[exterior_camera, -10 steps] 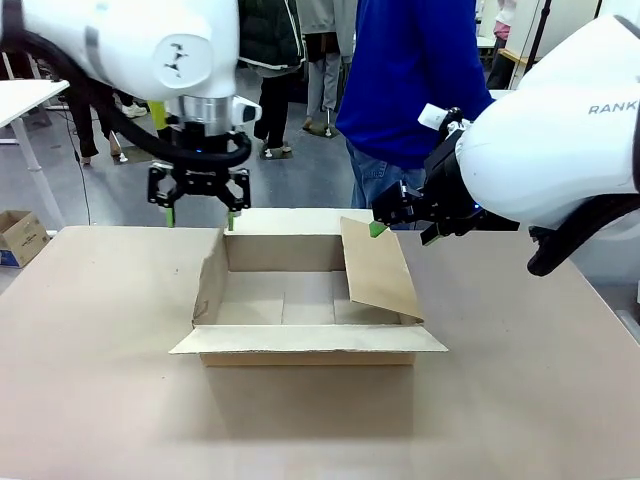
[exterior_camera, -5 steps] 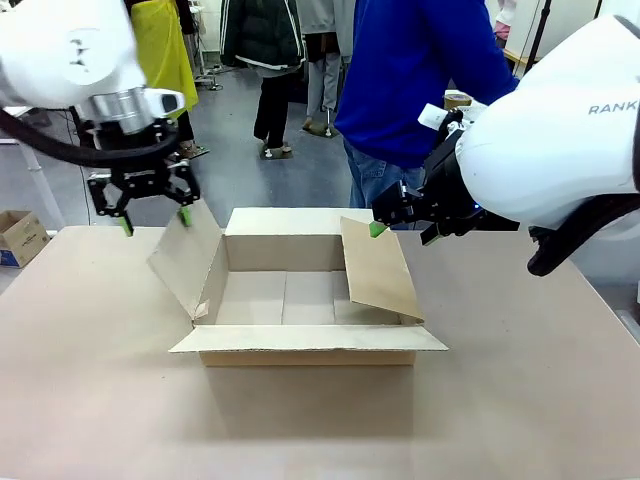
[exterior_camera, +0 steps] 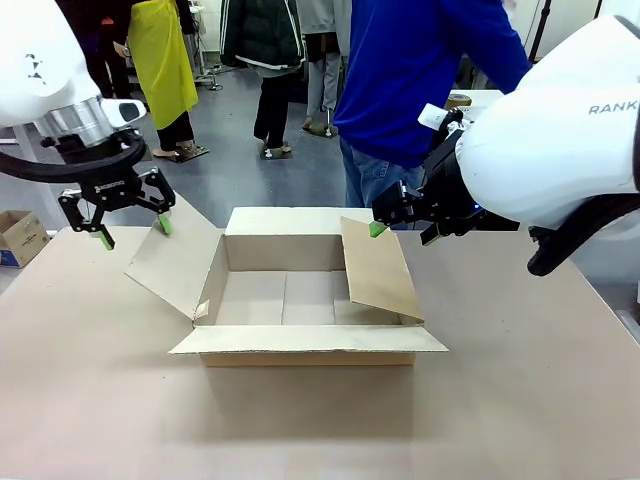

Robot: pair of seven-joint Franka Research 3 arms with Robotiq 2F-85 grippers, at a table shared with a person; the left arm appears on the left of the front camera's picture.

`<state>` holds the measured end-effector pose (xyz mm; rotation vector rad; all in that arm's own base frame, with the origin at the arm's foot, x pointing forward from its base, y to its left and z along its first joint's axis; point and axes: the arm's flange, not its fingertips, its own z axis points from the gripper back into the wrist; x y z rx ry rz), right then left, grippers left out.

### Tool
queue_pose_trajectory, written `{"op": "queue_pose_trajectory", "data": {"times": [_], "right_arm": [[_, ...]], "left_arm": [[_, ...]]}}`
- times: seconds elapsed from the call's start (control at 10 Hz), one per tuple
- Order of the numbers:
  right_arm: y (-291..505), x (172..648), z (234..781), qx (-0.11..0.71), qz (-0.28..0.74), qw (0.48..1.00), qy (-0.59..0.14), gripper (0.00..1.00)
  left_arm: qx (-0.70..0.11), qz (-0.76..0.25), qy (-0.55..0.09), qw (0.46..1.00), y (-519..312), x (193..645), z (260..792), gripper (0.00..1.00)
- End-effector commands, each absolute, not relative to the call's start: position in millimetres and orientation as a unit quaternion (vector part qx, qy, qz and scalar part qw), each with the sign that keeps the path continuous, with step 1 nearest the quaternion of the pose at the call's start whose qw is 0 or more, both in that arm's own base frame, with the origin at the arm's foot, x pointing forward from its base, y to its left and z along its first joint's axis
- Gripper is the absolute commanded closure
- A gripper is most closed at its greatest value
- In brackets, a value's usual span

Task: Pack the gift set into the box.
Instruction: Place both hands on the side flaps of the Package Box and spread them outward.

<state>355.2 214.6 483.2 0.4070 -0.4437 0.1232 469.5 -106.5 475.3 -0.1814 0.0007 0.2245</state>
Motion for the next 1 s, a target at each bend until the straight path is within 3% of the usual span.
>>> {"op": "queue_pose_trajectory", "data": {"times": [0.0, 0.2, 0.4, 0.6, 0.9], "right_arm": [[215, 354, 484, 0.201, 0.059, 0.952, -0.223, 0.0], [215, 355, 483, 0.2, 0.061, 0.953, -0.218, 0.0], [294, 407, 494, 0.073, 0.082, 0.983, -0.149, 0.0], [338, 431, 485, -0.004, 0.062, 0.993, -0.096, 0.0], [373, 457, 450, -0.068, 0.045, 0.995, -0.05, 0.0]], "left_arm": [[-0.074, 0.116, -0.002, 0.991, -113, 474, 480, 0.0], [-0.074, 0.116, -0.002, 0.991, -113, 474, 480, 0.0], [-0.074, 0.116, -0.002, 0.991, -113, 474, 480, 0.0], [-0.074, 0.116, -0.002, 0.991, -113, 474, 480, 0.0], [-0.074, 0.116, -0.002, 0.991, -113, 474, 480, 0.0]]}}
